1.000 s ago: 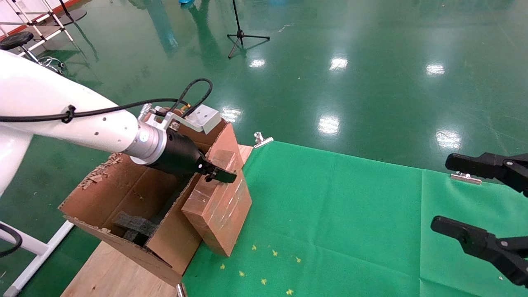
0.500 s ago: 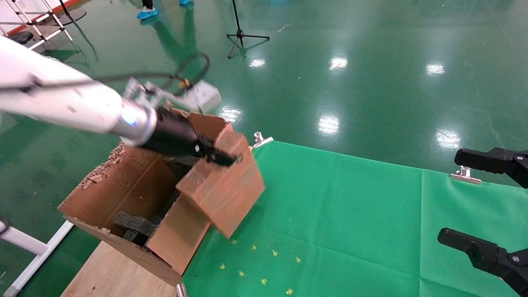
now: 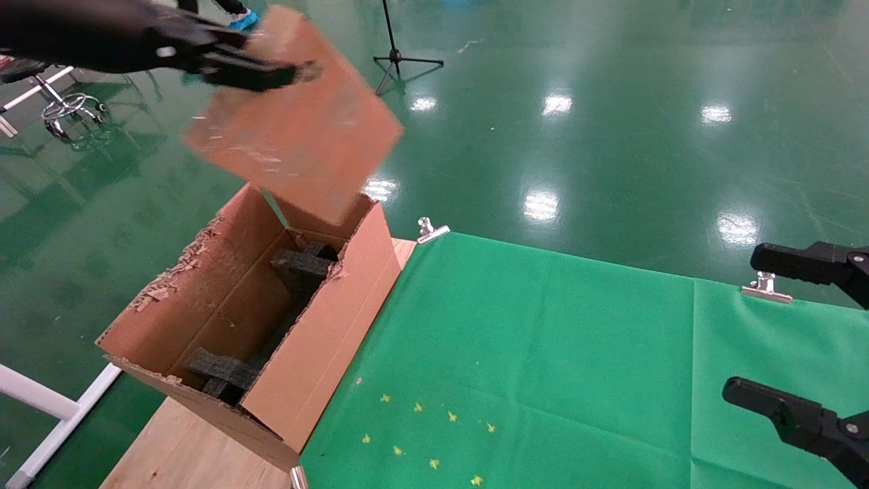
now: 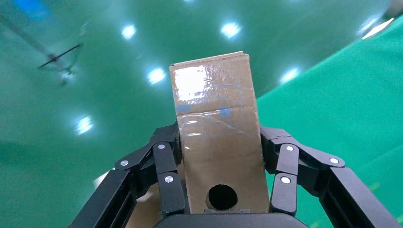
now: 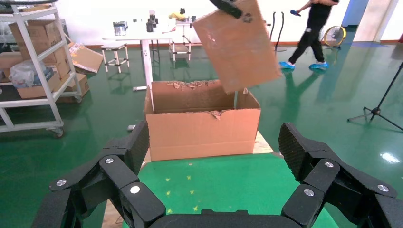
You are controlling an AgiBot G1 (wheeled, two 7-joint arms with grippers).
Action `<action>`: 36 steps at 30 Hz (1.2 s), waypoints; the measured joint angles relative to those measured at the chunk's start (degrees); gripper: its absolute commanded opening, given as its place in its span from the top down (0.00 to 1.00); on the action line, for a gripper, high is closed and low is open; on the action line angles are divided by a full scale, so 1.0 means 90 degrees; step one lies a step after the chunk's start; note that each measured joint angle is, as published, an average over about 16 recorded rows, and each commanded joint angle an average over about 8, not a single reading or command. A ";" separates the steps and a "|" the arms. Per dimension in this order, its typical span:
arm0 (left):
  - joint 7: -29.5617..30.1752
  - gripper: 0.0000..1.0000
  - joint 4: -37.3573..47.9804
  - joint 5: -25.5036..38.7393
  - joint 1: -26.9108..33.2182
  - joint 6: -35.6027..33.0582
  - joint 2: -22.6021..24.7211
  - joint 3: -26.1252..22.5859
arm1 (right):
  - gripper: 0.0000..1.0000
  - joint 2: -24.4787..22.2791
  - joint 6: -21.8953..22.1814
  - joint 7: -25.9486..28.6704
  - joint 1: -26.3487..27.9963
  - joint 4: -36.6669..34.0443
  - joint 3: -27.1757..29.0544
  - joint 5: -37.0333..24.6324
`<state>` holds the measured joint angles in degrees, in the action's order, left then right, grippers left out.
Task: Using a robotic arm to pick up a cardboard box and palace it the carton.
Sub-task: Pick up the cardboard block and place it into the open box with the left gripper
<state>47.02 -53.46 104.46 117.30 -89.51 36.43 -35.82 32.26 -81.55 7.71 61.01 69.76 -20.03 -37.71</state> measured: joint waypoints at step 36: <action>-0.3810 1.00 0.5568 0.0756 -0.0604 0.3255 0.0547 -0.0770 | 0.00 0.0000 0.0000 0.0000 0.0000 0.0000 0.0000 0.0000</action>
<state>12.72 -3.35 111.26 111.86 -60.21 41.36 -42.75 32.26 -81.55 7.71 61.01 69.76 -20.03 -37.71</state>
